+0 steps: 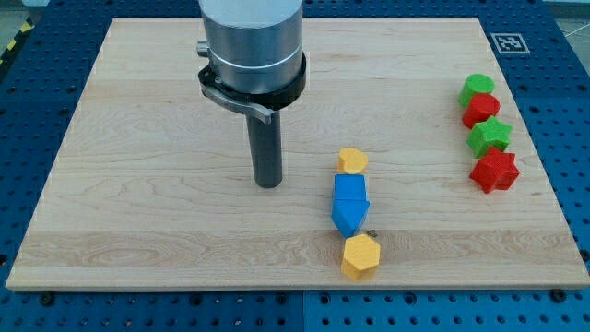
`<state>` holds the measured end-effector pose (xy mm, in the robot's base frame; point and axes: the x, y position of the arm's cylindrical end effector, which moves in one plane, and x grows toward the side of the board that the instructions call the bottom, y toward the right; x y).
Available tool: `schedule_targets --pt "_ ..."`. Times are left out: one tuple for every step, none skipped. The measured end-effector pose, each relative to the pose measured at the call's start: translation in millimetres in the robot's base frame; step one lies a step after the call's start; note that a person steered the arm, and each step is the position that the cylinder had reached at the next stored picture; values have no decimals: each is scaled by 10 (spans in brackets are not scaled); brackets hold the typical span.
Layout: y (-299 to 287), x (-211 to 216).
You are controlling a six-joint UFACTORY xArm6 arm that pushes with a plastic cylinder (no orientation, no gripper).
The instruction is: Slide the yellow hexagon a bit right
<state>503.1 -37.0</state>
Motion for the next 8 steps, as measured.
schedule_targets --pt "0 0" --pt "72 25" --pt "194 406" --pt "194 774" --pt "256 833" --pt "535 1155" --pt "535 1157" --pt "549 1157"
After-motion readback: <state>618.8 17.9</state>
